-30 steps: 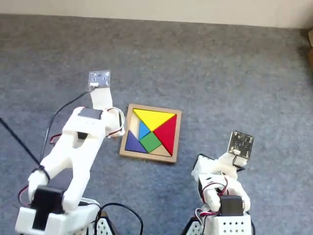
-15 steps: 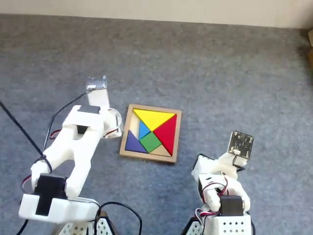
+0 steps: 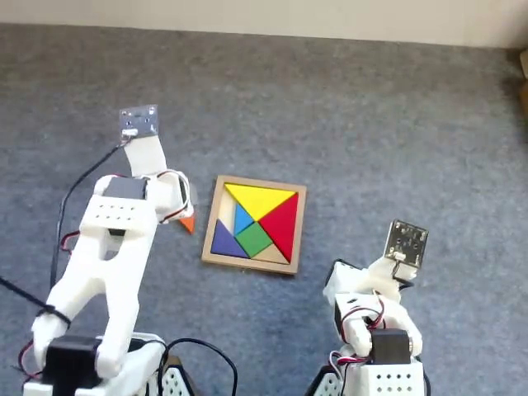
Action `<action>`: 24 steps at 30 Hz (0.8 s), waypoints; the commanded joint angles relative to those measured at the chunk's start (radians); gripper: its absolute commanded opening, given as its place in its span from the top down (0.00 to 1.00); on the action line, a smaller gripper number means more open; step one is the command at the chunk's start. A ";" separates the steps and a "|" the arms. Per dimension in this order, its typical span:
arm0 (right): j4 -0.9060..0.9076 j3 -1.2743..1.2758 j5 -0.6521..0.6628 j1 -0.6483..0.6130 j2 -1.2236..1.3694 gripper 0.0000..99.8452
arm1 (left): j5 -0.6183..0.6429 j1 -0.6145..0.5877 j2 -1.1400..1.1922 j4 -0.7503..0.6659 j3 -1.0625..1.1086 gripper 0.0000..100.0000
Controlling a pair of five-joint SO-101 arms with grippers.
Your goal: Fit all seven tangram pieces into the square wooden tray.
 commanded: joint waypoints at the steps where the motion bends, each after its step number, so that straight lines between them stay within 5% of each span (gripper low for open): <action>1: 0.001 0.119 0.012 0.012 -0.010 1.00 | 0.008 0.008 0.019 -0.058 -0.019 0.80; 12: 0.001 0.119 0.012 0.012 -0.010 1.00 | 0.009 0.004 0.363 -0.097 -0.124 0.80; 24: 0.001 0.119 0.012 0.012 -0.010 1.00 | -0.002 -0.079 0.378 0.213 -0.236 0.80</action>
